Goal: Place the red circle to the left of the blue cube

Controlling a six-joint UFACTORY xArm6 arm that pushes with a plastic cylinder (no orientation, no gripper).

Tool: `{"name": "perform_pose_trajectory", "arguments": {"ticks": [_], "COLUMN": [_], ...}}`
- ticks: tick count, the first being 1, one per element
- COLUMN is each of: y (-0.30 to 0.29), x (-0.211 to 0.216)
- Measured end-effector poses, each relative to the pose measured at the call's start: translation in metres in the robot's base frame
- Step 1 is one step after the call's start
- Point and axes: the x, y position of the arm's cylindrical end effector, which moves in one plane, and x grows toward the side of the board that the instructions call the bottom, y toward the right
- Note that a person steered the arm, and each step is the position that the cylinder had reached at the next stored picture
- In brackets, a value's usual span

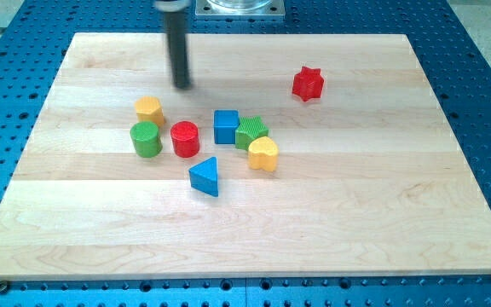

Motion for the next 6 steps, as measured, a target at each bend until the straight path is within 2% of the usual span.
{"name": "perform_pose_trajectory", "arguments": {"ticks": [1, 2, 3, 4, 5, 6], "y": [-0.075, -0.099, -0.071, 0.013, 0.023, 0.025], "x": [0.024, 0.086, 0.176, 0.190, 0.188, 0.157]}}
